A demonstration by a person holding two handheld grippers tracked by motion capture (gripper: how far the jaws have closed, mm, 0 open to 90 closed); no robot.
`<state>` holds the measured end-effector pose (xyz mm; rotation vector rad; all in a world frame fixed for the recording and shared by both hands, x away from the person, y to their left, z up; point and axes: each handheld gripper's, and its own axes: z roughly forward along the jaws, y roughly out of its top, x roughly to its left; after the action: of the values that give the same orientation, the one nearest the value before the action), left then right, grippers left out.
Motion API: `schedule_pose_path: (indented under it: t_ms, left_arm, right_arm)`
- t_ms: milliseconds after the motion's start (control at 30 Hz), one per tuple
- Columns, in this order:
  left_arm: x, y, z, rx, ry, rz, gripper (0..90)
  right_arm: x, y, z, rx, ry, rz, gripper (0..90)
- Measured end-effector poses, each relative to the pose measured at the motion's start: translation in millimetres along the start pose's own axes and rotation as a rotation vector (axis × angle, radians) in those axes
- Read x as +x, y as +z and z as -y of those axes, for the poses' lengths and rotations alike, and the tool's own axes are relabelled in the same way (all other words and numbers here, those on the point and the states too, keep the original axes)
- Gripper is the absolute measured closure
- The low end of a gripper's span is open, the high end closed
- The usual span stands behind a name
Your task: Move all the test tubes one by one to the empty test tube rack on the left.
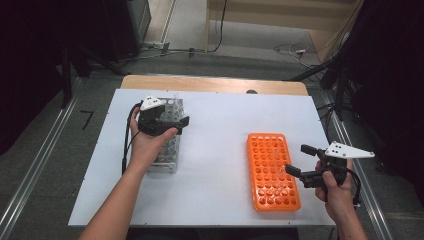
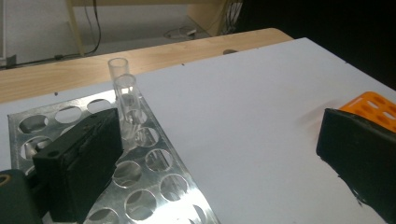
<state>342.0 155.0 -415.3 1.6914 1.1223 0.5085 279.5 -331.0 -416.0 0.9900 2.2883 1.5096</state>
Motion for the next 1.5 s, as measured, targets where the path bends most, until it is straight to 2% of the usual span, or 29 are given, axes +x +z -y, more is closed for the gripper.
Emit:
schedule_pose_path:
  t_ms: [333, 500, 633, 800, 967, 1133, 1267, 1400, 1500]
  left_arm:
    - [-21.5, -29.0, 17.0, -0.046, 0.013, 0.048, 0.0]
    - [-34.8, -46.2, 27.3, -0.062, 0.046, 0.055, 0.0]
    - [-43.3, -58.6, 36.1, -0.076, 0.054, 0.071, 0.0]
    - [-47.9, -70.5, 45.0, -0.084, 0.049, 0.077, 0.0]
    - [-51.4, -80.4, 51.4, -0.082, 0.050, 0.082, 0.0]
    - [-48.9, -85.6, 54.2, -0.089, 0.036, 0.076, 0.0]
    - [-47.5, -86.9, 55.2, -0.091, 0.029, 0.072, 0.0]
    - [-47.7, -85.8, 55.8, -0.088, 0.032, 0.071, 0.0]
    - [-47.9, -85.7, 55.8, -0.090, 0.029, 0.073, 0.0]
  right_arm:
    - [6.9, -2.0, 4.1, 0.015, -0.020, -0.033, 0.0]
    - [12.6, -2.9, 4.0, 0.021, -0.029, -0.053, 0.0]
    - [17.9, -2.8, 5.4, 0.029, -0.042, -0.064, 0.0]
    - [23.8, -4.4, 9.4, 0.041, -0.048, -0.082, 0.0]
    - [28.6, -8.2, 10.7, 0.041, -0.055, -0.080, 0.0]
    - [32.5, -12.0, 14.1, 0.031, -0.065, -0.096, 5.4]
    - [36.2, -16.0, 16.0, 0.018, -0.073, -0.085, 17.8]
    - [36.6, -18.1, 15.8, 0.003, -0.079, -0.124, 26.0]
    - [37.3, -16.8, 16.3, 0.014, -0.085, -0.151, 33.4]
